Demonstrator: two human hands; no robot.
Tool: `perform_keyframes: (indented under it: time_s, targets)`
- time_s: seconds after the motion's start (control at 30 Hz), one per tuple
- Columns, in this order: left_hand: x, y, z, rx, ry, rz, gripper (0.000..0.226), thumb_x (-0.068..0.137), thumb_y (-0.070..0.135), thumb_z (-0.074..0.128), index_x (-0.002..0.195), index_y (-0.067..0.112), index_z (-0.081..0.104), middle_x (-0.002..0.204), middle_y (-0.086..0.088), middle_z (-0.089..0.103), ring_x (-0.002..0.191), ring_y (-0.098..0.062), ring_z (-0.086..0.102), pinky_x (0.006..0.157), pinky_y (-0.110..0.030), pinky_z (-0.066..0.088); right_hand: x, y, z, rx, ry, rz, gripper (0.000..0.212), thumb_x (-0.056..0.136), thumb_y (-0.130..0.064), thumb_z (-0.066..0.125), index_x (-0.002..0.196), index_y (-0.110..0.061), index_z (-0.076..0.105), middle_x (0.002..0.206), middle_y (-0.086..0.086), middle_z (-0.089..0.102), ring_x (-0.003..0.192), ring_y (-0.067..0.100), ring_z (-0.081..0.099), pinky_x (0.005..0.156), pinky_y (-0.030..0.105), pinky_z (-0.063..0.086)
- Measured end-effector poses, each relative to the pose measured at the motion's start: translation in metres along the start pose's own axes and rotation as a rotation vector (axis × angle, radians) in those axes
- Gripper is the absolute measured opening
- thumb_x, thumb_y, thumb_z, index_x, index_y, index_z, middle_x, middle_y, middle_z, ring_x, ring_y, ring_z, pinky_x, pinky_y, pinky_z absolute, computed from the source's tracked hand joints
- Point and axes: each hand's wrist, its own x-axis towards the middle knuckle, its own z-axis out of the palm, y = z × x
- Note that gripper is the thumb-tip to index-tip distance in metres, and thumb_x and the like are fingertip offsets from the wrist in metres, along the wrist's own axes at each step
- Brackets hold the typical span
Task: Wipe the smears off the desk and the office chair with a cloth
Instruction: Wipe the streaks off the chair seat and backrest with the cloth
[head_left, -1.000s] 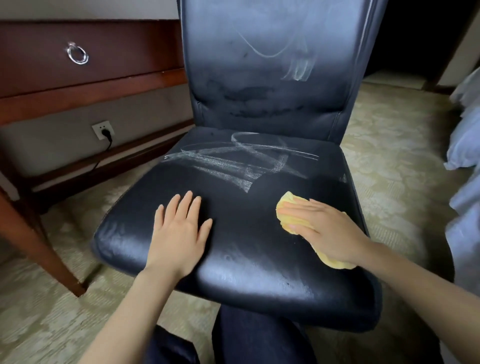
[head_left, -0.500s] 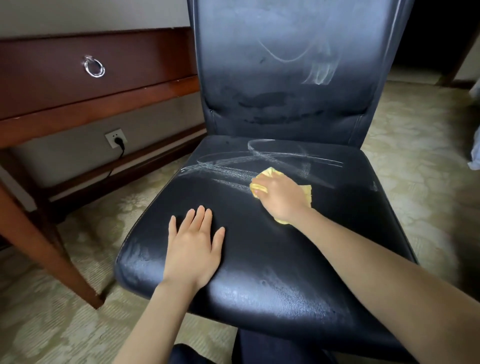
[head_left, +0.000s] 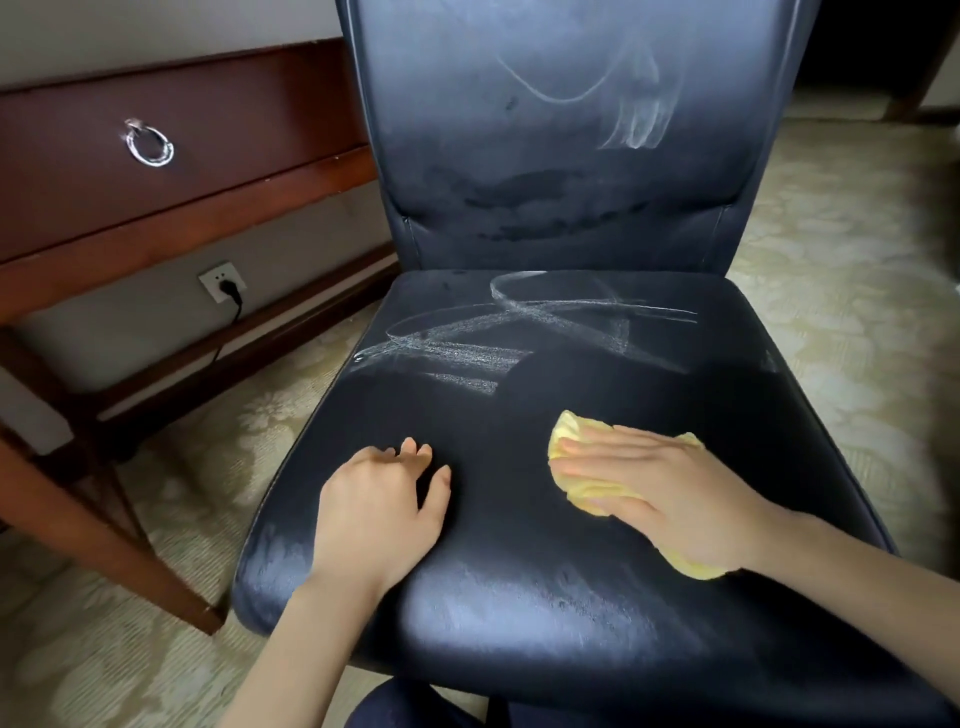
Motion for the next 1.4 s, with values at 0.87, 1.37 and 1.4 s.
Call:
perform_keyframes:
  time_s: [0.87,1.37,1.4]
  targets:
    - [0.028,-0.064,0.022,-0.028,0.034,-0.109,0.079,0.086,0.068,-0.005,0.15,0.029,0.021,0.159,0.008,0.014,0.146,-0.011,0.0,0.118,-0.036,-0.005,0.169,-0.016,0.04,-0.027,0.192,0.209,0.033,0.095,-0.026,0.05,0.127,-0.03,0.058,0.13,-0.004,0.056,0.127,0.022,0.04,0.105,0.035,0.033]
    - [0.006,-0.04,0.023,-0.16,0.091,-0.188,0.068,0.094,0.059,0.008,0.148,0.022,0.027,0.158,0.001,0.021,0.146,-0.018,0.007,0.117,-0.035,0.01,0.041,-0.006,0.014,0.046,0.211,0.269,0.033,0.09,-0.011,0.052,0.114,-0.031,0.06,0.12,-0.033,0.053,0.119,0.0,0.047,0.109,0.012,0.019]
    - [0.003,-0.036,0.023,-0.171,0.101,-0.196,0.068,0.094,0.058,0.008,0.148,0.021,0.029,0.157,-0.001,0.023,0.146,-0.02,0.008,0.116,-0.036,0.011,0.04,0.001,0.012,0.046,0.232,0.319,0.033,0.091,-0.013,0.053,0.117,-0.033,0.061,0.122,-0.034,0.054,0.122,-0.001,0.046,0.108,0.012,0.018]
